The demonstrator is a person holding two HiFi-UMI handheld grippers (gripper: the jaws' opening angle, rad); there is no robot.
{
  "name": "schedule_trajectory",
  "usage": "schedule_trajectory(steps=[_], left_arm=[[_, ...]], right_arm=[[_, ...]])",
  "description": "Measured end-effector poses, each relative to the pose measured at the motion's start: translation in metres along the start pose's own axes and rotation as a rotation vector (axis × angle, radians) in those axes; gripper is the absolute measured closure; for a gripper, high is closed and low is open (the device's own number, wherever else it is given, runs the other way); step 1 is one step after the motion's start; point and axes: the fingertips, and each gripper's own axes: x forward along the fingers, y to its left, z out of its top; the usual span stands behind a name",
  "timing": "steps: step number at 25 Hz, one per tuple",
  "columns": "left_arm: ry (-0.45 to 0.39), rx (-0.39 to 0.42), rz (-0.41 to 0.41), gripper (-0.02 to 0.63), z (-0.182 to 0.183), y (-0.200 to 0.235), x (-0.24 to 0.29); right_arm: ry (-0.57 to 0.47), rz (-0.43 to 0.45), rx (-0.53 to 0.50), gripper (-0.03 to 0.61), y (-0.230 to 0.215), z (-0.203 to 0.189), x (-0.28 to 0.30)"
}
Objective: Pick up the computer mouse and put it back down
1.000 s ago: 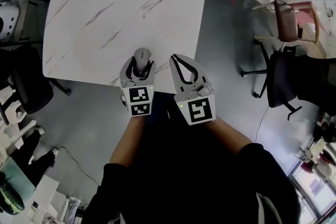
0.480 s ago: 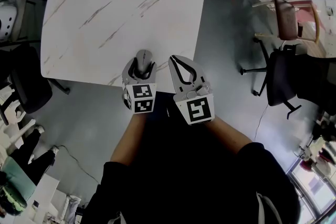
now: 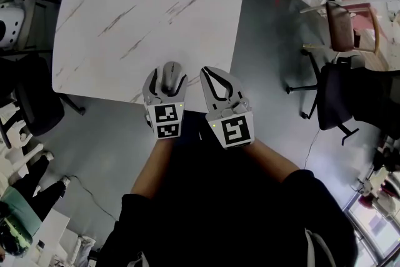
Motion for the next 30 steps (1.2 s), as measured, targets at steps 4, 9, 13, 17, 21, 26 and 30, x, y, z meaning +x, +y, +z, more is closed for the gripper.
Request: schedule_trajectory(steps=[4, 9, 13, 17, 21, 26, 30], left_arm=[[-0.117, -0.001, 0.049, 0.318, 0.031, 0.009, -0.024], [-0.225, -0.01, 0.071, 0.435, 0.066, 0.016, -0.054], [-0.267, 0.013, 0.08, 0.516, 0.088, 0.015, -0.075], [-0.34, 0.024, 0.09, 0.582, 0.118, 0.015, -0.1], [-0.417, 0.017, 0.107, 0.606, 0.142, 0.018, -0.127], [-0.507, 0.019, 0.116, 0.606, 0.169, 0.016, -0.159], [-0.537, 0.021, 0.112, 0.606, 0.178, 0.013, -0.173]], right_arm=[[-0.034, -0.012, -0.003, 0.557, -0.001, 0.014, -0.002], [-0.089, -0.027, -0.021, 0.557, -0.004, 0.037, -0.009], [-0.123, -0.045, -0.029, 0.557, -0.005, 0.054, -0.015], [-0.149, -0.061, -0.033, 0.557, -0.007, 0.072, -0.022], [-0.197, -0.078, -0.028, 0.558, -0.008, 0.094, -0.032], [-0.248, -0.098, -0.004, 0.558, -0.011, 0.118, -0.046], [-0.256, -0.11, -0.004, 0.558, -0.011, 0.126, -0.053]])
